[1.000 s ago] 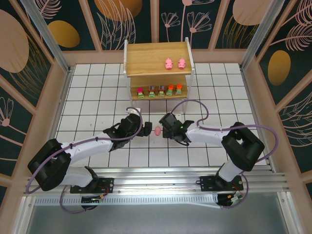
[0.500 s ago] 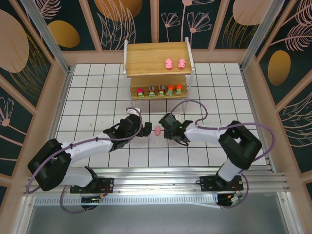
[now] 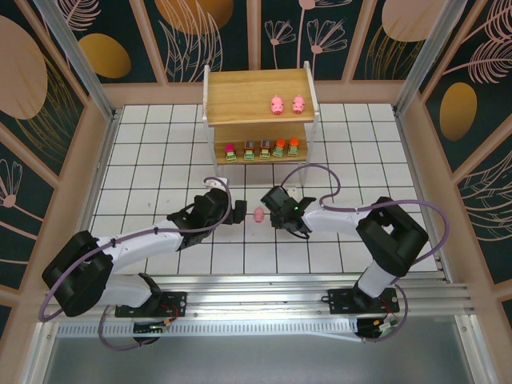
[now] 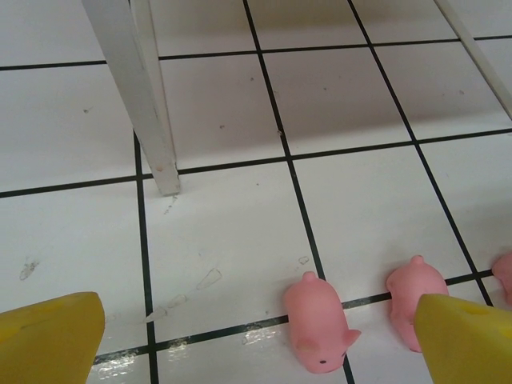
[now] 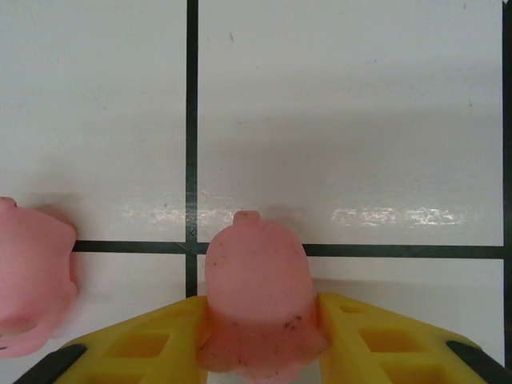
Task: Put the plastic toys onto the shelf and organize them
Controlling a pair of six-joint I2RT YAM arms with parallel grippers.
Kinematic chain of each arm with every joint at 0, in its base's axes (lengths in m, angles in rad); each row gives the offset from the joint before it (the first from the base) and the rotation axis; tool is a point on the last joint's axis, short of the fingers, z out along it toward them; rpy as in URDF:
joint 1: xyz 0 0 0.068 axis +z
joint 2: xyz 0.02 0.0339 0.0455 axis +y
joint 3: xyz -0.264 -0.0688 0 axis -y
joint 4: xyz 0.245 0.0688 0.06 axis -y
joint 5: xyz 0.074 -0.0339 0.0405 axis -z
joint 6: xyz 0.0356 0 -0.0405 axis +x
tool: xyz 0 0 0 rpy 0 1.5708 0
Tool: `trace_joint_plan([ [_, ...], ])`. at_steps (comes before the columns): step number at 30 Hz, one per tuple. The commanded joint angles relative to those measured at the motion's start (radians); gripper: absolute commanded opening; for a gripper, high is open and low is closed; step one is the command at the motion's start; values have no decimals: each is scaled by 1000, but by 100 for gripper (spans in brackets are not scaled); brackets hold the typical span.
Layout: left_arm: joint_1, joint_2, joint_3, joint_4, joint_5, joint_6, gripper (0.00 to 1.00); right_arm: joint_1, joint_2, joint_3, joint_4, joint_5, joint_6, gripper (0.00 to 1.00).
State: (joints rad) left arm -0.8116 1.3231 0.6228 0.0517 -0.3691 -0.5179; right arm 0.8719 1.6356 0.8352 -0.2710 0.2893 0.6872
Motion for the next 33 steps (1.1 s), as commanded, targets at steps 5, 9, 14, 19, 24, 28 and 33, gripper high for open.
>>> trace_joint_plan([
  [5,-6,-36,-23,-14,-36,-7,99,5,-13,21,-16,47,3,34],
  [9,-6,-45,-22,-19,-51,-8,99,23,-37,33,-46,74,11,33],
  [14,-6,-53,-19,-22,-63,-8,99,49,-80,57,-95,104,24,33],
  [19,-6,-63,-17,-28,-75,-8,99,81,-133,106,-165,146,35,33],
  [24,-5,-71,-12,-35,-86,-14,99,115,-176,171,-237,190,40,32],
  [28,-5,-79,-11,-38,-89,-13,99,136,-203,222,-277,217,42,32],
  [33,-5,-87,-8,-39,-90,-10,99,151,-223,284,-319,246,33,32],
])
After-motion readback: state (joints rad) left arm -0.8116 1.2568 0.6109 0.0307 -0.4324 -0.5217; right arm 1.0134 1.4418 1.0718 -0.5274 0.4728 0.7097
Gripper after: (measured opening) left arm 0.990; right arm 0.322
